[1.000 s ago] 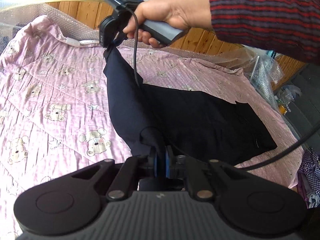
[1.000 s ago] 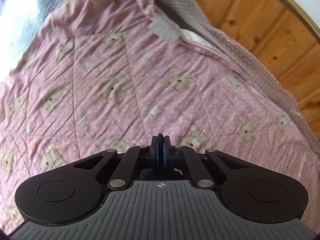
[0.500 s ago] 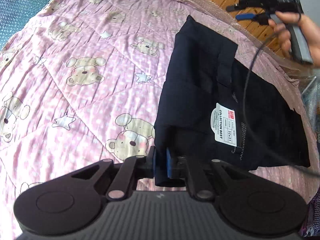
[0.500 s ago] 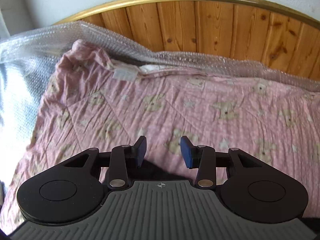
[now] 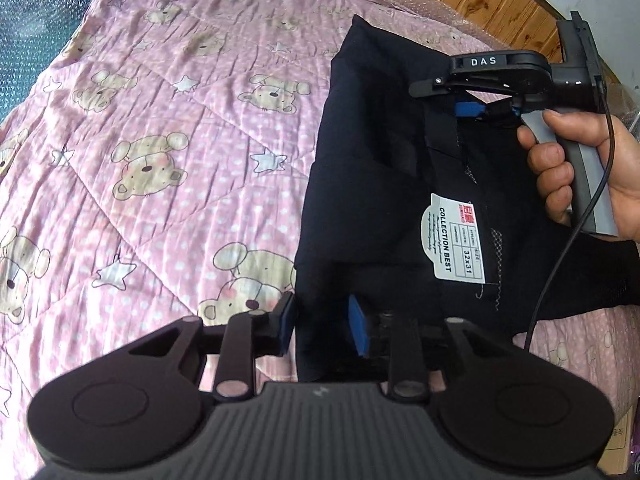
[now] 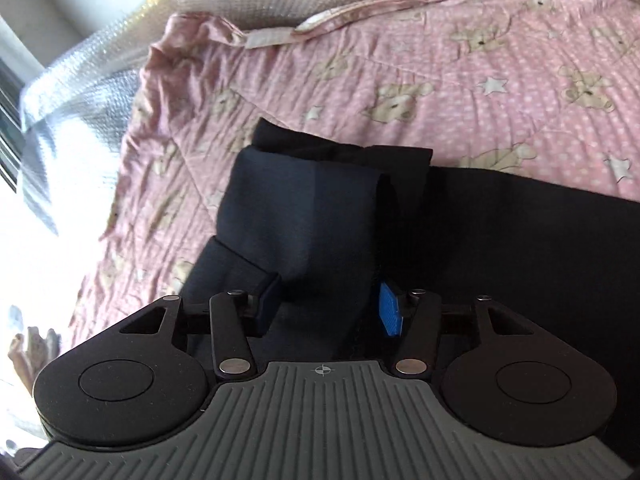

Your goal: Fold clothes

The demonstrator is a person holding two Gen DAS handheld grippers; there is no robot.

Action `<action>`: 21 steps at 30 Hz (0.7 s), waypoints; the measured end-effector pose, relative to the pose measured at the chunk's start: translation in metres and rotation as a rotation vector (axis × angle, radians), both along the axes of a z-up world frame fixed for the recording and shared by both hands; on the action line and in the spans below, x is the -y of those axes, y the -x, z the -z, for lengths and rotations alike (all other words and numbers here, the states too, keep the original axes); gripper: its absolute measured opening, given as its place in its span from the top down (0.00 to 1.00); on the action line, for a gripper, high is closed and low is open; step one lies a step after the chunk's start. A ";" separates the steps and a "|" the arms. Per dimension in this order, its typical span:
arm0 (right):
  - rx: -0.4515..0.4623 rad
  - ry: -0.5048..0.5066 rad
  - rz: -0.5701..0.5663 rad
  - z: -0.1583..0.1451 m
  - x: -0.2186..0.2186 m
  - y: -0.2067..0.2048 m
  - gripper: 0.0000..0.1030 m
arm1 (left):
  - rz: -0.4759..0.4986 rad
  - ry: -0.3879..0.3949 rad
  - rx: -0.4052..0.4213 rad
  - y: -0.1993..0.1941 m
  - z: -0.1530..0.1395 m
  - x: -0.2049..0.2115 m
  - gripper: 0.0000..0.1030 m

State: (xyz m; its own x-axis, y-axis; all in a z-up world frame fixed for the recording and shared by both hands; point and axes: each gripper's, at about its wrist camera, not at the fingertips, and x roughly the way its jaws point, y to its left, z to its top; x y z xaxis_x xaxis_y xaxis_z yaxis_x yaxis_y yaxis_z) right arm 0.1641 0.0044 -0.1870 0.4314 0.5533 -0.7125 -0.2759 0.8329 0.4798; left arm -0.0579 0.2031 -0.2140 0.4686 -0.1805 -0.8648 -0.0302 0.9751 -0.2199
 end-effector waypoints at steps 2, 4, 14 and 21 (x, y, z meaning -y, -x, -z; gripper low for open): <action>0.001 -0.065 0.030 0.000 0.002 0.002 0.45 | 0.002 -0.011 0.004 -0.001 -0.001 0.002 0.70; -0.012 -0.071 0.082 0.004 0.009 0.007 0.47 | -0.002 -0.015 0.007 -0.002 -0.002 0.003 0.69; 0.014 -0.082 0.105 0.009 0.011 0.049 0.47 | 0.006 -0.001 0.018 -0.002 -0.003 0.005 0.66; 0.084 0.011 0.023 -0.021 -0.008 0.027 0.95 | 0.107 -0.083 0.091 -0.006 -0.020 0.028 0.61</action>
